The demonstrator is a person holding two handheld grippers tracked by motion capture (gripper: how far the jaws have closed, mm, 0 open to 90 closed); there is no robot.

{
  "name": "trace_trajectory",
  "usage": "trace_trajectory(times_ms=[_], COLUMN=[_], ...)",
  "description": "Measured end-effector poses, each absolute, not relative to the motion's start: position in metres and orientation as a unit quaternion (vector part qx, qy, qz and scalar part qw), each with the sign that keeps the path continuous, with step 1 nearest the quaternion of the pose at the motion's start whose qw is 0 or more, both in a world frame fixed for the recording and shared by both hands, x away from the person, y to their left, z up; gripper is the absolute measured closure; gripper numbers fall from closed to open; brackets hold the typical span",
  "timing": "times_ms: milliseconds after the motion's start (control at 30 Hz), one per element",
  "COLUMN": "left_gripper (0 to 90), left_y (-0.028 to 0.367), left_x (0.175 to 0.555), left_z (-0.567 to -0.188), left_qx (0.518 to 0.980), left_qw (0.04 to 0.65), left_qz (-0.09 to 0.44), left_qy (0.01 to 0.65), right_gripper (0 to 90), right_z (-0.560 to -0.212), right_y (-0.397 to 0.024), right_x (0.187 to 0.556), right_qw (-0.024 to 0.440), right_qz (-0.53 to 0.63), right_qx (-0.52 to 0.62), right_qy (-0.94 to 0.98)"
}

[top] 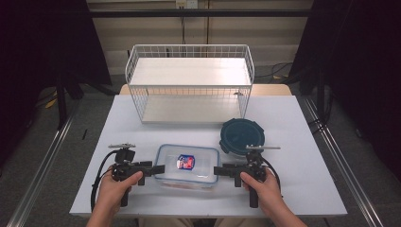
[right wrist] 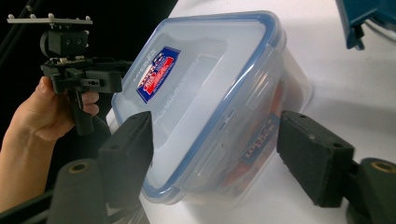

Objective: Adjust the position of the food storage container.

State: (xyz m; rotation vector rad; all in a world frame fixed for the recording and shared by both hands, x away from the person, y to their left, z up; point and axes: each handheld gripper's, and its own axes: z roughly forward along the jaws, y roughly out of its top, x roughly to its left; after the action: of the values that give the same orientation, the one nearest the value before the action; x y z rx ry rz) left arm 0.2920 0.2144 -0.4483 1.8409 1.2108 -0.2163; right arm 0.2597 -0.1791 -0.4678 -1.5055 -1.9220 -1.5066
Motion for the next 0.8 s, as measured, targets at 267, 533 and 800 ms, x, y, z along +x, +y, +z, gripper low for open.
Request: trace_trajectory(times_ms=[267, 533, 800], left_gripper=[27.2, 28.1, 29.4], left_y=[0.214, 0.216, 0.214], left_x=[0.296, 0.295, 0.296], left_z=[-0.452, -0.46, -0.462], left_qx=[0.73, 0.703, 0.695], left_qw=[0.46, 0.475, 0.473], left_qz=[-0.098, -0.129, -0.15], left_qy=[0.495, 0.513, 0.52], right_gripper=[35.7, 39.1, 41.4], right_z=[-0.477, -0.481, -0.483], right_y=[-0.18, -0.175, -0.173], right_x=[0.257, 0.256, 0.253], right_qw=[0.149, 0.14, 0.133], right_qz=[-0.526, -0.539, -0.548], right_qx=[-0.534, -0.527, -0.537], right_qy=[-0.645, -0.642, -0.627])
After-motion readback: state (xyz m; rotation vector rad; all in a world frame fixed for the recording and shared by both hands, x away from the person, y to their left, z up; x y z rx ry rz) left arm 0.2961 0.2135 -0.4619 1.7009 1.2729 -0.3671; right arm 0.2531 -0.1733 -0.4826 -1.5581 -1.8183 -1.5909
